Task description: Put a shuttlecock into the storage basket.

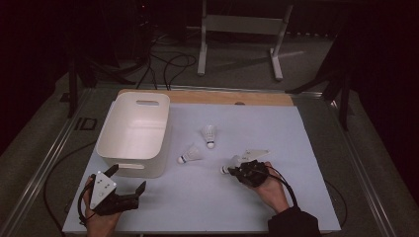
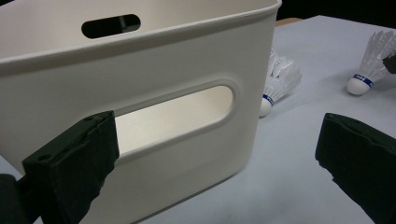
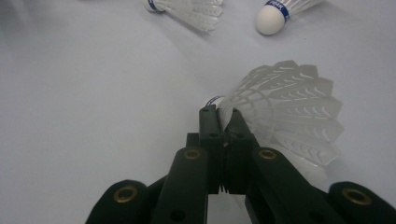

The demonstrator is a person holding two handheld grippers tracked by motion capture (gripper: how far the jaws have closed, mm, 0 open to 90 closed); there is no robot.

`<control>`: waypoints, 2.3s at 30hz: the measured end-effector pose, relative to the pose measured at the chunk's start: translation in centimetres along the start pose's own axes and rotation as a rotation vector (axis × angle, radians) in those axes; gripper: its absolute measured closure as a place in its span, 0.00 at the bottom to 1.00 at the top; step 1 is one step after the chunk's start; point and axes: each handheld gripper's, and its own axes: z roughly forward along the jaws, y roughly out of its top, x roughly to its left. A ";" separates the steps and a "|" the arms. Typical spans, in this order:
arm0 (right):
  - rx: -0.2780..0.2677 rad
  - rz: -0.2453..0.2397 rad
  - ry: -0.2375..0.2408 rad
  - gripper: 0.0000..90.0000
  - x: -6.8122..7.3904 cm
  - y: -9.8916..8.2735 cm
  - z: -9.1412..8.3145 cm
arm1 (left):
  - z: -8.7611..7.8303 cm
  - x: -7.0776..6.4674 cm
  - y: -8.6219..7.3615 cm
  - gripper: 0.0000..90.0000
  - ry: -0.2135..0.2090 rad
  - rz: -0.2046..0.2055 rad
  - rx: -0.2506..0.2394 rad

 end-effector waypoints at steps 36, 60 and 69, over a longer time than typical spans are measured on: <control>-0.044 -0.013 -0.069 0.99 0.4 0.9 -1.0 | 0.1 0.0 0.0 0.00 -0.006 0.004 0.008; -0.044 -0.014 -0.092 0.99 0.3 2.1 -1.4 | 0.2 -0.1 0.0 0.00 -0.008 0.006 0.012; -0.054 -0.020 -0.103 0.99 0.3 3.2 -1.9 | 0.2 -0.1 0.0 0.00 -0.009 0.007 0.015</control>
